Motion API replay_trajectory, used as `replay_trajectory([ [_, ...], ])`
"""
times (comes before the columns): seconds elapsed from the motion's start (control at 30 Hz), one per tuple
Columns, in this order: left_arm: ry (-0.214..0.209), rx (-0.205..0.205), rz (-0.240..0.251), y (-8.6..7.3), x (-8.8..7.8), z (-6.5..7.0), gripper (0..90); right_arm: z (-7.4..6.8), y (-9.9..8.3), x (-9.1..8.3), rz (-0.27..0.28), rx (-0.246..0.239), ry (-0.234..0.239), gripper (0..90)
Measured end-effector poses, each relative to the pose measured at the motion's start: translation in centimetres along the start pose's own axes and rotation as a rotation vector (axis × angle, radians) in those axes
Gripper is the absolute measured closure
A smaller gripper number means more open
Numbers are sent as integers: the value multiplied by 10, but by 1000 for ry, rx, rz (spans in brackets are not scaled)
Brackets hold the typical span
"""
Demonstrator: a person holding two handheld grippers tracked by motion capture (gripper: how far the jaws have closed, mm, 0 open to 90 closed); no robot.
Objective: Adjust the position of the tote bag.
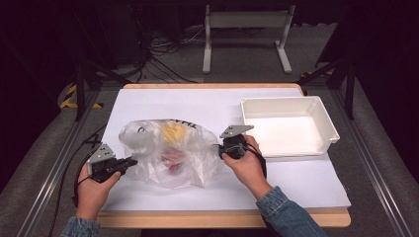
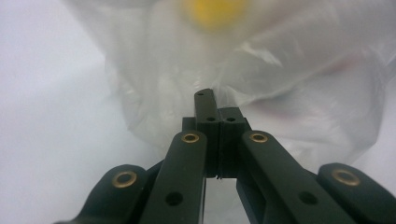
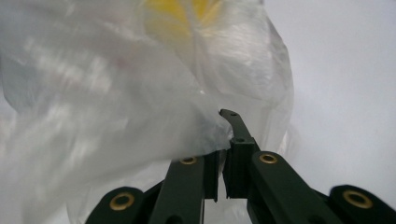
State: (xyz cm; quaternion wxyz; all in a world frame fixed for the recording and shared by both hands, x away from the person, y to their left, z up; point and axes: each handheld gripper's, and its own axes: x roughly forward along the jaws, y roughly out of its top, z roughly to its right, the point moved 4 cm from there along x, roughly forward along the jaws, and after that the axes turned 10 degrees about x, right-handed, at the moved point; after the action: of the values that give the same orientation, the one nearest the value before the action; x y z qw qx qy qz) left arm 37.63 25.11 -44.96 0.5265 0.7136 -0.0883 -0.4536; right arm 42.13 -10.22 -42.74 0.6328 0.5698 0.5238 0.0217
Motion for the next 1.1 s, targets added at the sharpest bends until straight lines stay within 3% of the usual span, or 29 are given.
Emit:
replay_trajectory([
  [0.07,-11,-21,-29,-8,4,-2,900,1,-4,1,-20,8,-7,872],
  [0.1,-35,-44,-46,-13,7,-2,900,2,-14,4,-63,25,-7,873],
  [0.23,-62,-56,-65,-14,7,0,900,3,-26,7,-107,55,10,864],
  [0.33,-69,-50,-70,-14,6,1,900,2,-27,5,-103,44,13,811],
  [0.37,-74,-51,-66,-13,5,1,900,2,-26,3,-95,39,8,770],
  [0.4,-79,-55,-55,-12,3,2,898,1,-22,-3,-65,38,21,673],
  [0.43,-88,-60,-35,-11,2,2,898,1,-22,-3,-65,38,21,673],
  [0.47,-99,-63,-6,-7,-2,3,848,0,-18,-10,-31,30,26,532],
  [0.53,-99,-62,10,-5,-4,4,805,0,-17,-13,-21,23,26,488],
  [0.6,-85,-57,56,2,-11,6,582,-3,-13,-21,0,9,39,384],
  [0.67,-82,-40,93,9,-17,8,516,-5,-9,-30,18,1,52,322],
  [0.7,-71,-45,124,14,-22,10,424,-7,-6,-39,37,-9,61,280],
  [0.73,-71,-42,140,17,-25,10,418,-8,-5,-43,43,-12,59,261],
  [0.97,-38,-39,185,24,-30,9,450,-14,1,-71,54,-60,70,188],
  [1.0,-37,-50,189,24,-29,8,598,-15,3,-81,55,-77,74,168],
  [1.03,-37,-60,192,24,-30,7,598,-15,3,-81,55,-77,74,168],
  [1.07,-36,-68,191,24,-30,6,657,-16,3,-84,51,-86,74,164],
  [1.1,-31,-68,190,25,-29,5,775,-16,4,-92,52,-103,71,158],
])
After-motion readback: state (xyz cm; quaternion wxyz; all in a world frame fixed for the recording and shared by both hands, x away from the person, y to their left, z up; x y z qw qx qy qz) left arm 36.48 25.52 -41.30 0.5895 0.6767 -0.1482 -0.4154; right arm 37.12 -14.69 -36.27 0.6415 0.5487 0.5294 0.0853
